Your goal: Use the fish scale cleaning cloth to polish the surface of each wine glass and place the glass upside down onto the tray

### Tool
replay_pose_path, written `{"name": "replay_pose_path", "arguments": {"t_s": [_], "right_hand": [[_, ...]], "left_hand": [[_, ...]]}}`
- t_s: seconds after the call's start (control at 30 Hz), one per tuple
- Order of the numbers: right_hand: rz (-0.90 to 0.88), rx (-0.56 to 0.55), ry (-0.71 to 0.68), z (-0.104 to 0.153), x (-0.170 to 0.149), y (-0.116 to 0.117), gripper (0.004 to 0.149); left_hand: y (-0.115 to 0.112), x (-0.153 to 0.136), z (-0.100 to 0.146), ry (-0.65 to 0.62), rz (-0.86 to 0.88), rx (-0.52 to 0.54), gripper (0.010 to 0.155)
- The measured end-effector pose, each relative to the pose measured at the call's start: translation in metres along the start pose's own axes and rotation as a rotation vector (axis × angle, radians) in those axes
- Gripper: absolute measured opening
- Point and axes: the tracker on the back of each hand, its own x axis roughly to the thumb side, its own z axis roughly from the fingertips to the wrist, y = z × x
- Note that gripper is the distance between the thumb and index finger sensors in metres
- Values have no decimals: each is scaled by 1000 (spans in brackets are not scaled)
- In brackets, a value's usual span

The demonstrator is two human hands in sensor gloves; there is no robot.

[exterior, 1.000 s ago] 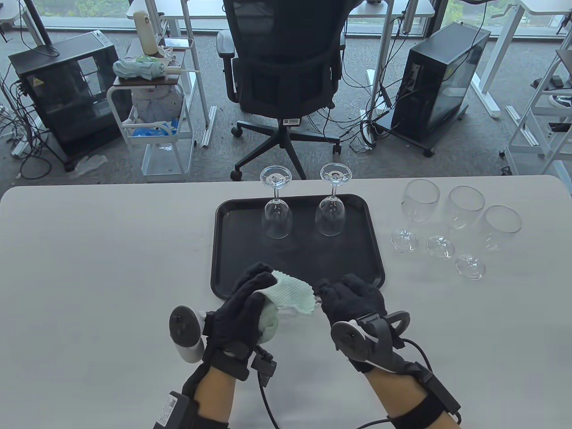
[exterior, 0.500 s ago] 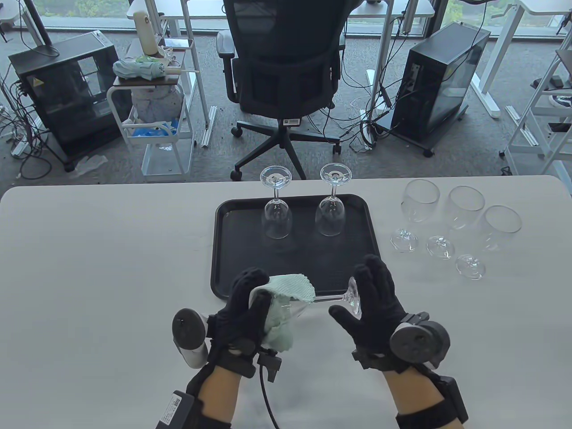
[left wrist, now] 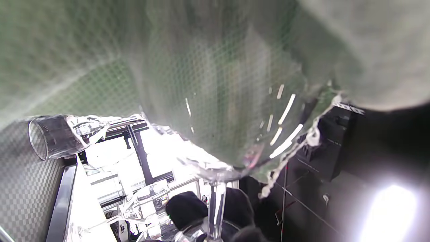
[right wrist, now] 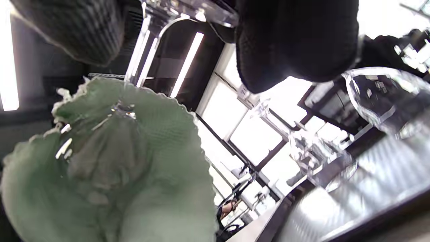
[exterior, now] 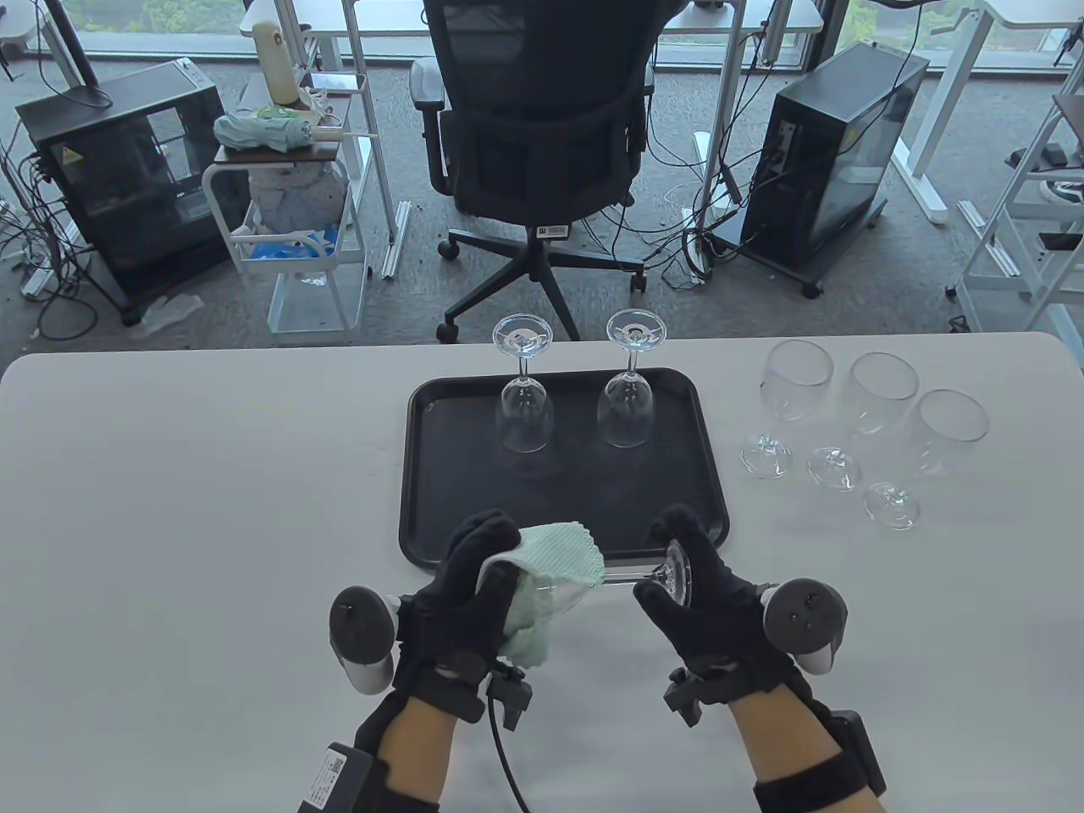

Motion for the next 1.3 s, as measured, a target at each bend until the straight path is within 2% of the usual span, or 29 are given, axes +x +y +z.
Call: {"name": "replay_pose_path", "arguments": {"t_s": [0.07, 0.13, 0.23, 0.33, 0.43, 0.53, 0.6, 0.67, 0.73, 0.8, 0.83, 0.87, 0.93, 0.97, 1.0, 1.07, 1.1, 1.23, 1.3], "right_hand": [[109, -53, -98, 0, 6, -3, 93], [74, -73, -85, 0, 7, -3, 90], [-133, -51, 66, -2, -1, -2, 80], [-293, 40, 231, -1, -5, 2, 80], [-158, 43, 131, -3, -1, 0, 86], [126, -18, -88, -1, 11, -4, 94], [167, -48, -134, -1, 13, -6, 95], [106, -61, -98, -1, 12, -6, 90], [-11, -48, -3, -3, 6, -5, 81], [-204, 13, 181, -2, -1, -2, 79], [-243, 39, 201, -2, -1, -1, 80], [-224, 47, 169, -2, -1, -1, 81], [-31, 42, 62, -3, 5, -4, 88], [7, 39, 39, -3, 7, -4, 90], [125, 22, -85, -3, 13, -5, 93], [240, -46, -184, 0, 18, -7, 96], [241, -59, -188, 0, 18, -8, 95], [-35, -46, 4, -2, 9, -4, 78], [-135, -19, 112, -2, 4, -4, 78]], "left_hand": [[1, -4, 0, 54, 54, -42, 59], [-1, -3, 0, 56, 77, -34, 59], [-3, 1, 0, -6, 10, -38, 61], [-3, 8, 1, -92, -49, -11, 60], [0, 6, 0, -68, -36, -6, 58], [1, -2, 0, 25, 42, -5, 58], [0, -4, 1, 55, 88, -25, 58], [-2, -2, 1, 39, 65, -25, 58], [-3, 0, 1, 13, 31, -30, 60], [-3, 3, 0, -58, -5, -27, 60], [-3, 4, 0, -67, -19, -22, 60], [-2, 4, 0, -63, -25, -12, 59], [0, 3, -1, -45, -13, -28, 58], [1, 2, 0, -27, -14, -12, 58], [2, 0, 0, 10, 18, 7, 58], [1, -1, 0, 57, 68, -35, 58], [0, -1, 0, 59, 80, -45, 58], [-3, 1, 1, 4, 34, -27, 59], [-4, 2, 0, -62, 9, -22, 59]]}}
